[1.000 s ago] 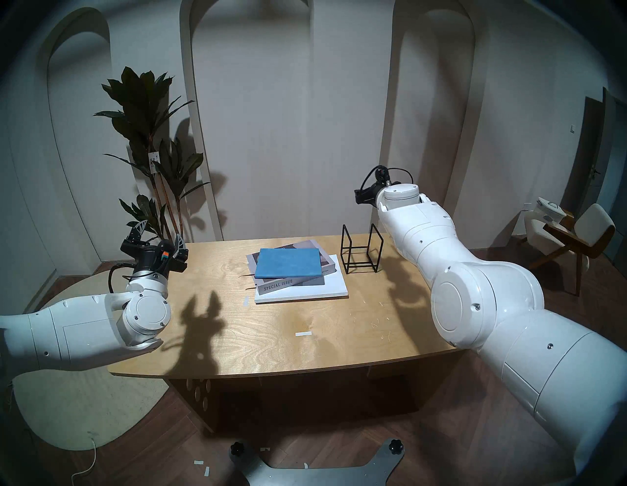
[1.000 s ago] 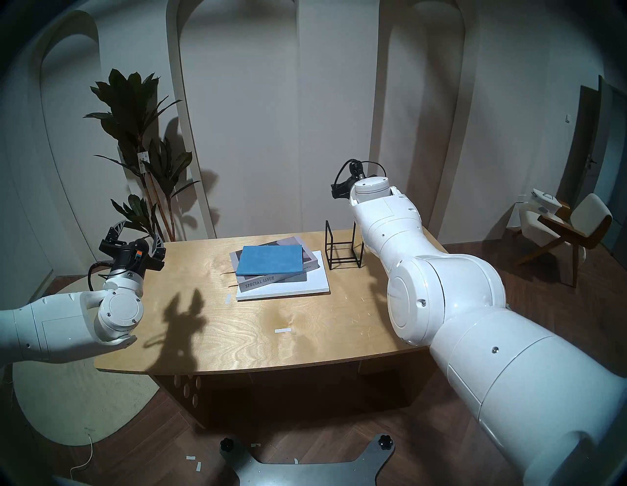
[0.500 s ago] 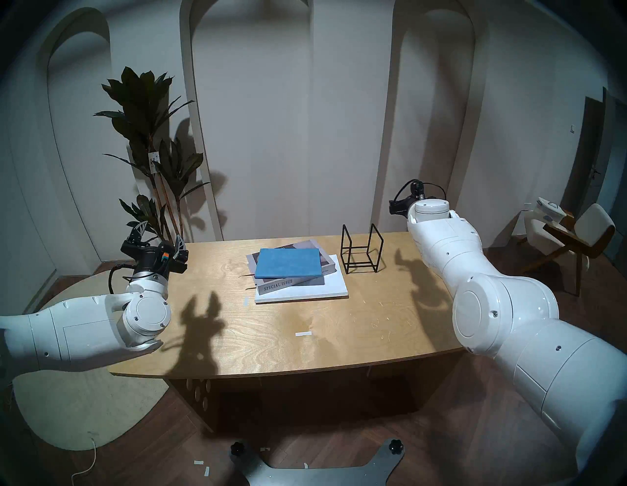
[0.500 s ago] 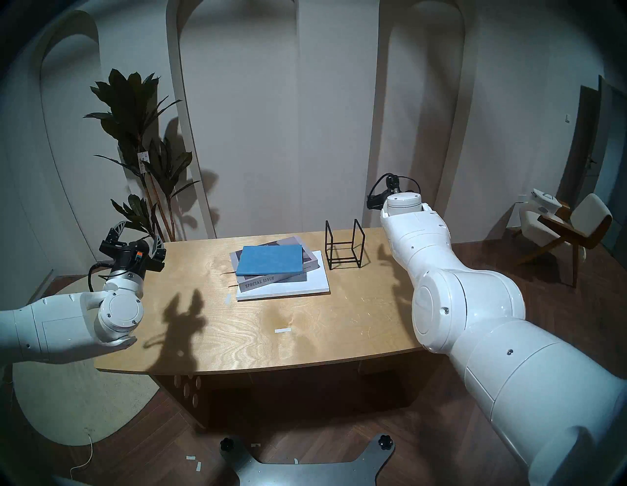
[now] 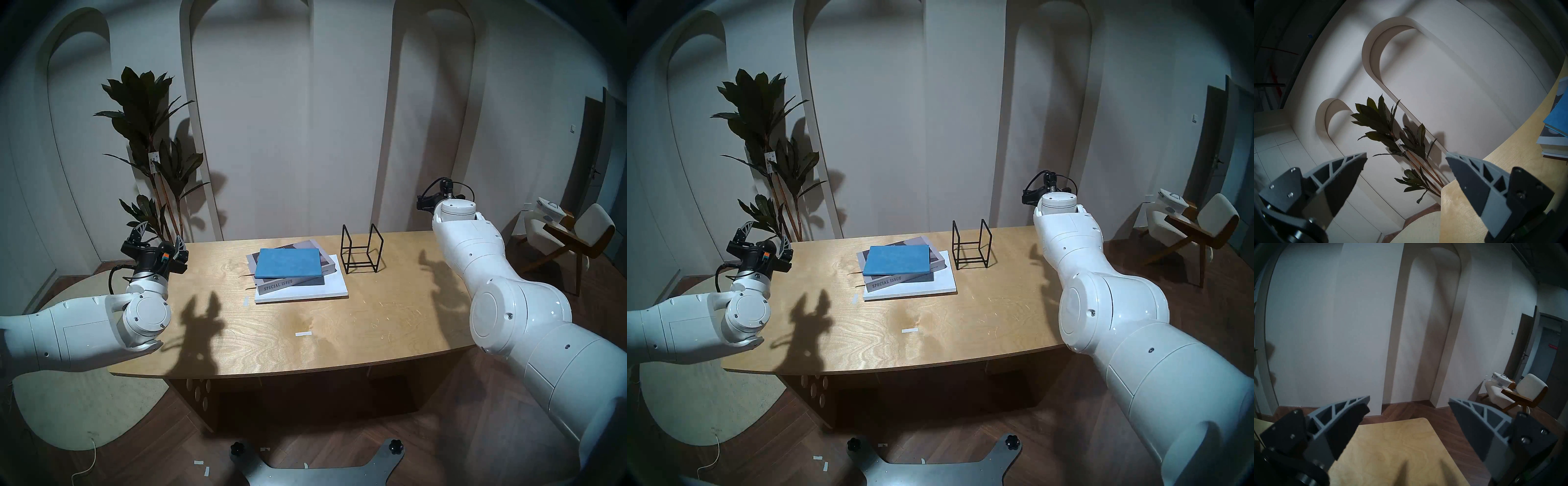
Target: Stack the books into one stack
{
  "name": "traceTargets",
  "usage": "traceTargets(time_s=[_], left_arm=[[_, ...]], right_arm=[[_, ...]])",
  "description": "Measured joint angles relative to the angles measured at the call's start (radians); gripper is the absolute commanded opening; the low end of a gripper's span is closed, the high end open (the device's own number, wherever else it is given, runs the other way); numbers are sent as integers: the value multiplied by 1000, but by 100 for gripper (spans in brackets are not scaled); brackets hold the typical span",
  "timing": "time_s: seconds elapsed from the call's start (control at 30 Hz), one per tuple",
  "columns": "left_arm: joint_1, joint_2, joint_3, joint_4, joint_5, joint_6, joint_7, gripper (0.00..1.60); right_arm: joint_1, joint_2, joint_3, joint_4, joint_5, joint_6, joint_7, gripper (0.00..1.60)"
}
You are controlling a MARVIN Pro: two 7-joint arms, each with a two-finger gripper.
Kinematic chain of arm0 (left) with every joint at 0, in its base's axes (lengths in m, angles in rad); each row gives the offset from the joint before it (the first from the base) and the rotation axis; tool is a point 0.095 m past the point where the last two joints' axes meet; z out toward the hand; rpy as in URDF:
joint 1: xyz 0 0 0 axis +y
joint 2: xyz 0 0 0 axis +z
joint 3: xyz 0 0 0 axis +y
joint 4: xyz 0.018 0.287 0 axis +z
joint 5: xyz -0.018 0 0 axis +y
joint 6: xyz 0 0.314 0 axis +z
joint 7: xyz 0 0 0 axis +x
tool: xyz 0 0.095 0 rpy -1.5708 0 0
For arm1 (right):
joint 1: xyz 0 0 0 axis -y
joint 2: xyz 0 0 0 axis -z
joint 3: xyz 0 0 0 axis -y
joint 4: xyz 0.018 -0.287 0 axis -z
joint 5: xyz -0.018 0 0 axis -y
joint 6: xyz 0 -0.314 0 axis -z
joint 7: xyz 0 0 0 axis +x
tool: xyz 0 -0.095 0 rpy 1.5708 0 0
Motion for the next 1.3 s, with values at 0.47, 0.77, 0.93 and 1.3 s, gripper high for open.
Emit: traceTargets(time_s=[0.47, 0.77, 0.93, 1.3], left_arm=[[0, 0, 0, 0, 0, 0, 0, 160], [0, 0, 0, 0, 0, 0, 1, 160], [0, 0, -1, 0, 0, 0, 1, 160], [0, 0, -1, 0, 0, 0, 2, 160]], right_arm=[[-25, 27, 20, -55, 20, -37, 31, 160], [-50, 34, 29, -87, 33, -52, 64, 160], [-67, 36, 34, -105, 41, -60, 84, 160], [-109, 41, 43, -152, 56, -78, 129, 160]])
